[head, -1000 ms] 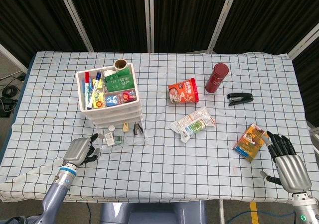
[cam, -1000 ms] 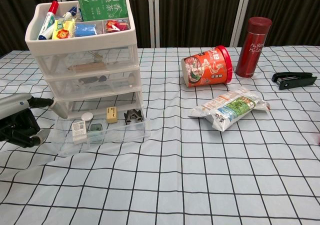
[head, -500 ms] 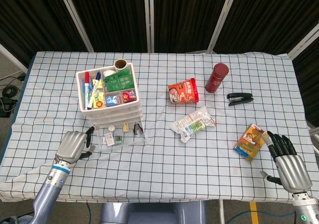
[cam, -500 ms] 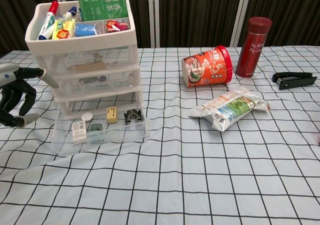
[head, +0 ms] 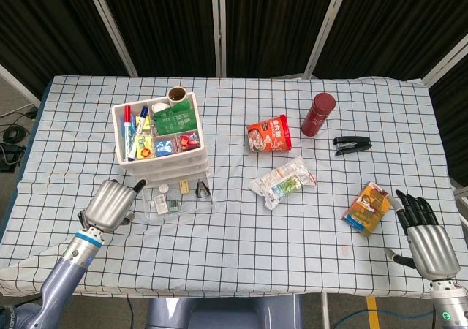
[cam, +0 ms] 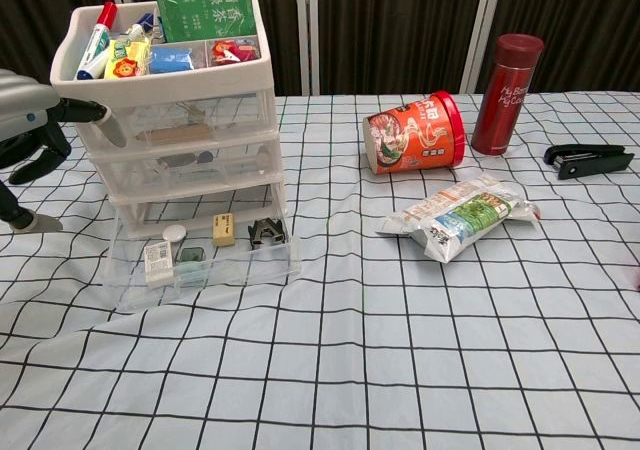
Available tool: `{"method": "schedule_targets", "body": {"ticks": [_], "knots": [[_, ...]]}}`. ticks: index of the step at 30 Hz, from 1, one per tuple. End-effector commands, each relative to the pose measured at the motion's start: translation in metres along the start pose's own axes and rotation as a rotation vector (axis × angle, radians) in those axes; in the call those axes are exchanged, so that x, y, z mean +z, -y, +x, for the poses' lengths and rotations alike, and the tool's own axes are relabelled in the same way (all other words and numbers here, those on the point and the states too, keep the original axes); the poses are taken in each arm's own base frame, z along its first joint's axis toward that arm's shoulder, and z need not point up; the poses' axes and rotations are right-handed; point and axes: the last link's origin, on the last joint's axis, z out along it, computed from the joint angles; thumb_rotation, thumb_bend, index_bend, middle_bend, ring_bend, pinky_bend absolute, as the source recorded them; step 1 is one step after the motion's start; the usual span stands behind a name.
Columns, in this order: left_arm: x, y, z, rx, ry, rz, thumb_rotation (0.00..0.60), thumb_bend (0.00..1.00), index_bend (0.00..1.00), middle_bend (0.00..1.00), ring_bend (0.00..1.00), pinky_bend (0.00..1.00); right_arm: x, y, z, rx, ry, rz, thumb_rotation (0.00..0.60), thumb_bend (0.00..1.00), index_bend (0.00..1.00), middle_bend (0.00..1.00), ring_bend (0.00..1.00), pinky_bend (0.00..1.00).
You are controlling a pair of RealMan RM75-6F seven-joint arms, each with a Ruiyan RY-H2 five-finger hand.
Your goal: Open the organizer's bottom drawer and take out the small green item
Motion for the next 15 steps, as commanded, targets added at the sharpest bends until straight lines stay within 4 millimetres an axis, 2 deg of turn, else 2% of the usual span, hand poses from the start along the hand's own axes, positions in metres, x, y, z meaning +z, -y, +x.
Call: {"method": "schedule_targets", "body": {"ticks": [1,5,15], "knots": [[0.011,-0.004,0.004,0.084,-0.02,-0.046,0.6,0.1,0.37,0.94,0.9,0.79,0.003,-0.001,-0.001,-0.003,0.004,-0.009,0.6,0.0,0.0,0.0,0.0,0.0],[0.023,-0.01,0.004,0.138,-0.014,-0.102,0.6,0.08,0.41,0.99,0.95,0.83,0.008,-0.006,-0.003,-0.005,0.01,-0.034,0.6,0.0,0.0,0.0,0.0,0.0],[0.06,-0.023,0.002,0.262,0.018,-0.197,0.6,0.08,0.46,1.0,0.97,0.84,0.017,-0.018,0.0,0.002,0.001,-0.094,0.6,0.0,0.0,0.0,0.0,0.0]]}}
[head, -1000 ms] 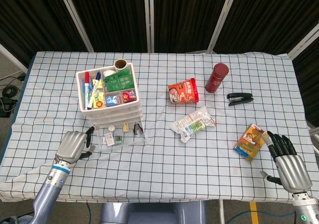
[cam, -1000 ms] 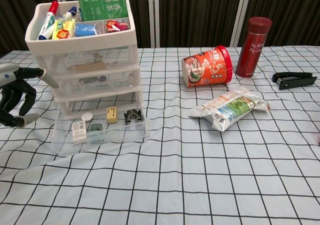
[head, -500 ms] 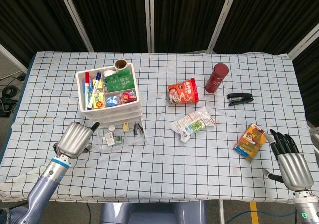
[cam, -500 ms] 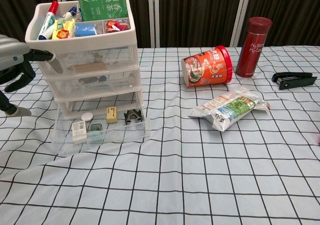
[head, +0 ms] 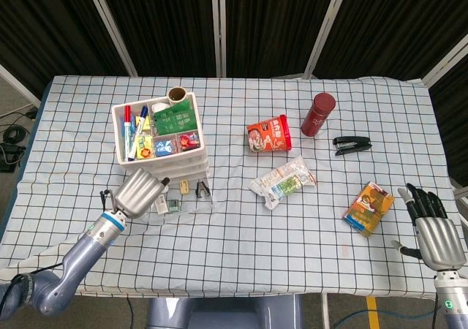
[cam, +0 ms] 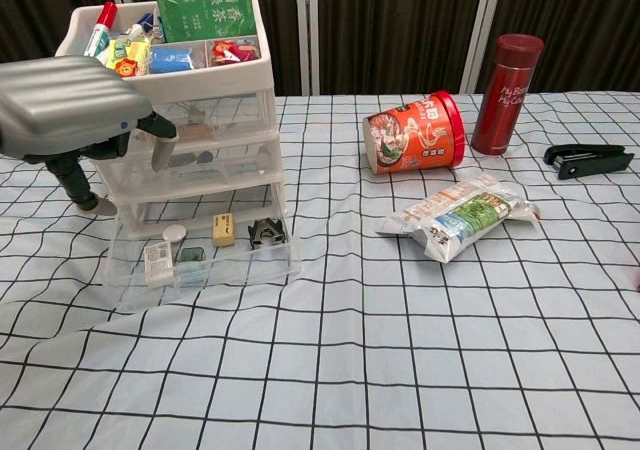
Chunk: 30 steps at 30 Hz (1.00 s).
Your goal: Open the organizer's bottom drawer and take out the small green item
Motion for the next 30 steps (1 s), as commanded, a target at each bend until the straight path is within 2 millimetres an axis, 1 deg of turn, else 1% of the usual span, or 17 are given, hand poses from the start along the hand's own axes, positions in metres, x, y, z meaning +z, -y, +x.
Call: {"method": "schedule_targets", "body": {"ticks": [1,3,6,23,27,30], "knots": [[0.011,-0.004,-0.003,0.038,0.007,-0.035,0.6,0.08,0.47,1.0,0.97,0.85,0.002,-0.003,0.001,0.002,-0.004,-0.013,0.6,0.0,0.0,0.0,0.0,0.0],[0.02,-0.005,-0.009,0.083,0.029,-0.065,0.6,0.08,0.48,1.0,0.97,0.85,0.003,-0.006,0.003,0.006,-0.011,-0.027,0.6,0.0,0.0,0.0,0.0,0.0],[0.026,-0.006,-0.012,0.084,0.043,-0.075,0.6,0.09,0.48,1.0,0.97,0.85,0.004,-0.007,0.004,0.005,-0.013,-0.03,0.6,0.0,0.0,0.0,0.0,0.0],[0.045,-0.021,-0.026,0.127,0.091,-0.166,0.6,0.09,0.53,1.0,0.97,0.85,0.008,-0.017,0.009,0.023,-0.022,-0.065,0.6,0.0,0.0,0.0,0.0,0.0],[0.049,-0.023,-0.028,0.131,0.1,-0.174,0.6,0.13,0.53,1.0,0.97,0.85,0.009,-0.018,0.01,0.027,-0.021,-0.068,0.6,0.0,0.0,0.0,0.0,0.0],[0.05,-0.024,-0.03,0.136,0.107,-0.185,0.6,0.21,0.53,1.0,0.97,0.85,0.01,-0.019,0.01,0.028,-0.019,-0.071,0.6,0.0,0.0,0.0,0.0,0.0]]}}
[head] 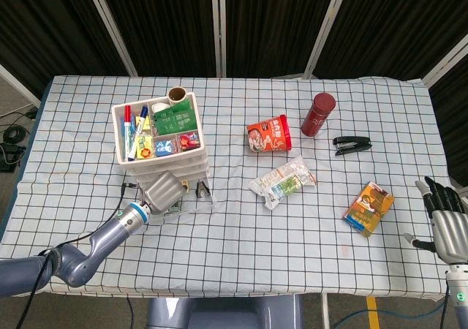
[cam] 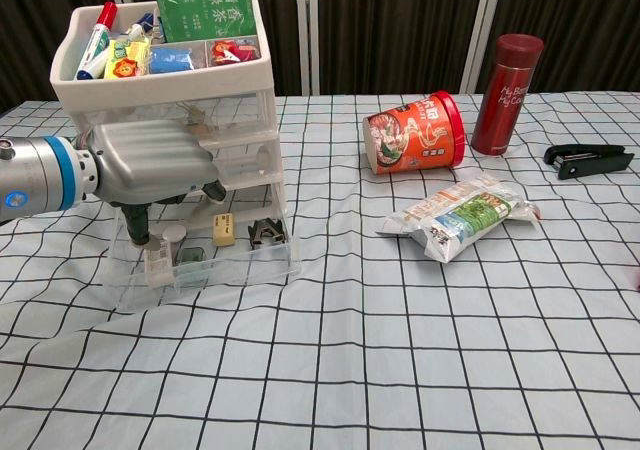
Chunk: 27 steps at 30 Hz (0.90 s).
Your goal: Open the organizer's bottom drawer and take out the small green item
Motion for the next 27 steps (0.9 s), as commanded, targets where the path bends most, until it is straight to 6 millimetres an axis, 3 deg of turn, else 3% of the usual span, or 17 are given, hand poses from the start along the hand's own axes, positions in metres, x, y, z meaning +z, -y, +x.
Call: {"method": "schedule_targets", "body": {"ticks": [1,27], "knots": [[0.001,-0.002,-0.001,0.003,0.005,-0.009,0.6,0.22,0.53,1.0,0.97,0.85,0.001,0.0,0.0,0.001,0.001,-0.001,0.6,0.0,0.0,0.0,0.0,0.0],[0.006,-0.012,-0.014,0.01,0.032,-0.035,0.6,0.23,0.48,1.0,0.97,0.85,0.001,-0.002,0.001,0.005,-0.005,-0.008,0.6,0.0,0.0,0.0,0.0,0.0]]}}
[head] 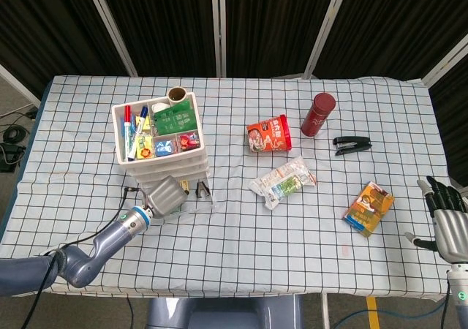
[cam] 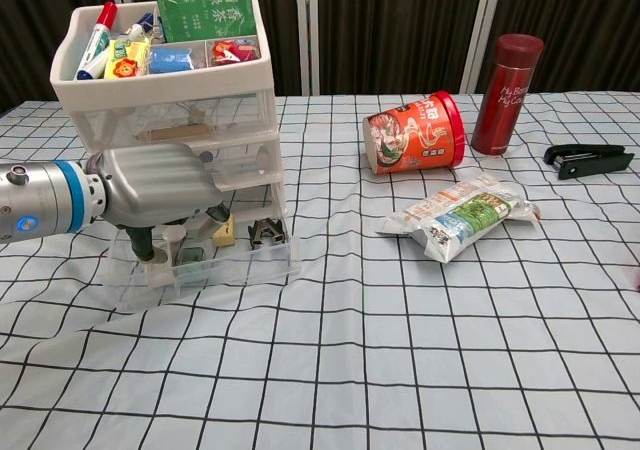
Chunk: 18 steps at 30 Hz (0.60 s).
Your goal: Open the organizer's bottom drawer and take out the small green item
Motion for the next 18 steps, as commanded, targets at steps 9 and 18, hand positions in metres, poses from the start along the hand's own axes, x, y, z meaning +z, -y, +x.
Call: {"method": "schedule_targets", "body": {"ticks": [9,18], "knots": [[0.0055,-0.001,0.0009,0.002,0.01,-0.022,0.6,0.23,0.49,1.0,0.97,0.85,0.0006,-0.0008,0.0003,-0.001,-0.004,-0.006,0.6,0.0,0.0,0.0,0.0,0.0],[0.0102,-0.0026,-0.0008,0.006,0.019,-0.037,0.6,0.23,0.49,1.0,0.97,0.85,0.0012,-0.0012,0.0003,-0.003,-0.006,-0.011,0.6,0.0,0.0,0.0,0.0,0.0]]}}
